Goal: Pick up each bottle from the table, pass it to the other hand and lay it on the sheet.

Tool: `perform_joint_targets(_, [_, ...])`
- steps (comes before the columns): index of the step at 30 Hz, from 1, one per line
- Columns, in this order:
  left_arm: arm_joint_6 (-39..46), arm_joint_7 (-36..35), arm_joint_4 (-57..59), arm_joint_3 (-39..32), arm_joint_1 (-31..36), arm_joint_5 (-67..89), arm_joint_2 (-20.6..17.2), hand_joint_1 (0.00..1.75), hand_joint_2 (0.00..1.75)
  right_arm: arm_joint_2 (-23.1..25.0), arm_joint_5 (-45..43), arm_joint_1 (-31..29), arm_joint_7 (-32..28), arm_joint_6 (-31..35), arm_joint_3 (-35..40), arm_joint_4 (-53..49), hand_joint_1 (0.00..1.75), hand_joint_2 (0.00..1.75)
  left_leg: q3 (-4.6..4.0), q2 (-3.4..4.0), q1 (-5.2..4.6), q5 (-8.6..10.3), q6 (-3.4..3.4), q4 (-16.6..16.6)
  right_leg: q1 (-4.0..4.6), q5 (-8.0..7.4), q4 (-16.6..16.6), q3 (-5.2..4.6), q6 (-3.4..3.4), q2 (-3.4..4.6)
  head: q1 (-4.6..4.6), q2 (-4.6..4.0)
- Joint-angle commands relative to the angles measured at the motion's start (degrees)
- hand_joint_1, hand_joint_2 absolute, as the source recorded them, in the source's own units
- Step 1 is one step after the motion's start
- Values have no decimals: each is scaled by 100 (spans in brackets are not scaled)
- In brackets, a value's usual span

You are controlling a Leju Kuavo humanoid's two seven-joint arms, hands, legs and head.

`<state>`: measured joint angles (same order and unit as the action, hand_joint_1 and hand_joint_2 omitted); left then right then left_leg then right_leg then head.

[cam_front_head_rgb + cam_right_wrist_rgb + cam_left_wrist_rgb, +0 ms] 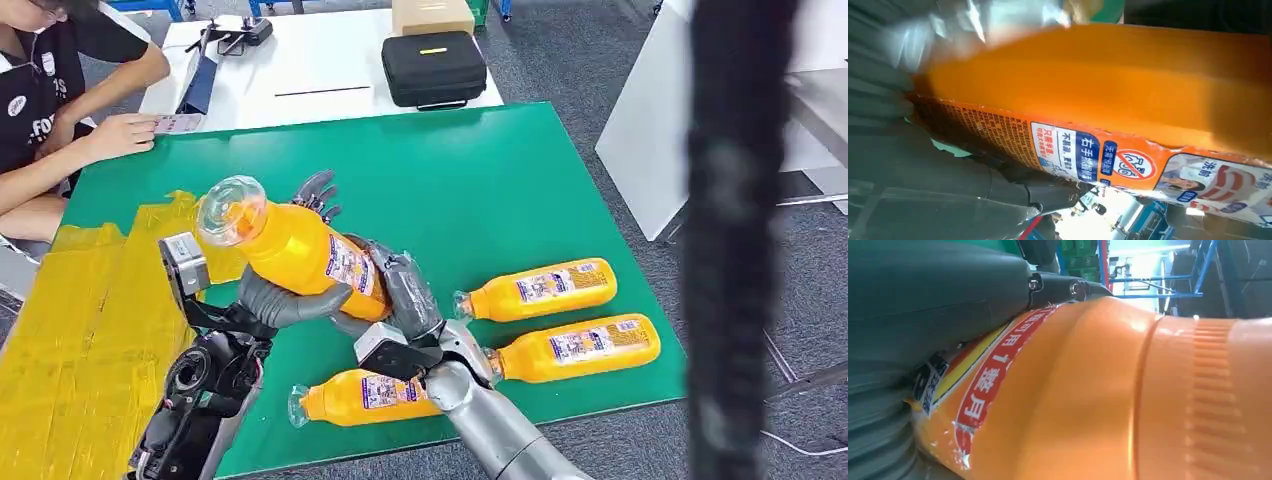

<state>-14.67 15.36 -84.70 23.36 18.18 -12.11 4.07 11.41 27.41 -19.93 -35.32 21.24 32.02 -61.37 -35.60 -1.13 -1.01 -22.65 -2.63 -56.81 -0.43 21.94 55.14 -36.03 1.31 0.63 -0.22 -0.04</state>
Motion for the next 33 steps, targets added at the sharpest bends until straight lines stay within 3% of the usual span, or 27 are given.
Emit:
perform_joint_targets(1, [-3,186,63,20,143,-229,45,175,175,-147,-97,-213,145,-145,555,473,175,175,21,4,7,-12,15,-2,7,10,-2,24,-2,-5,0,0])
perform_joint_targets(19, [418,300,56,-407,48,-511,-35,175,175,-299,-421,-55,200,-250,400,-359,171,175,22,4,7,-12,16,-2,7,10,-2,24,-3,-6,-2,0])
perform_joint_targets(20, [480,310,52,-447,51,-485,-30,175,175,-312,-423,-24,197,-230,395,-445,0,175,32,6,9,-20,21,-7,10,18,2,35,-4,-8,0,0])
perform_joint_targets(24, [1366,523,31,-758,126,364,-73,175,175,-507,-281,276,301,-40,517,-1323,0,175,19,1,9,-14,18,-6,9,13,1,22,-3,-9,0,0])
perform_joint_targets(25, [1367,515,50,-815,150,333,-91,175,175,-544,-246,323,381,-21,540,-1477,0,175,50,9,17,-39,35,-22,18,36,13,55,-7,-11,0,0])
perform_joint_targets(28, [1367,515,50,-815,150,333,-91,175,175,-544,-246,323,381,-21,540,-1477,0,175,13,6,5,-7,13,-1,5,5,-2,14,-2,-2,2,0])
perform_joint_targets(32, [1364,521,55,-808,138,350,-76,175,175,-550,-247,314,380,-28,549,-1458,0,175,47,4,15,-30,32,-16,17,31,8,51,-6,-21,0,0])
perform_joint_targets(33, [1857,639,58,-842,145,877,-90,175,175,-552,-230,326,384,31,547,-1499,0,175,22,0,7,-12,17,-5,7,13,0,24,-3,-10,2,0])
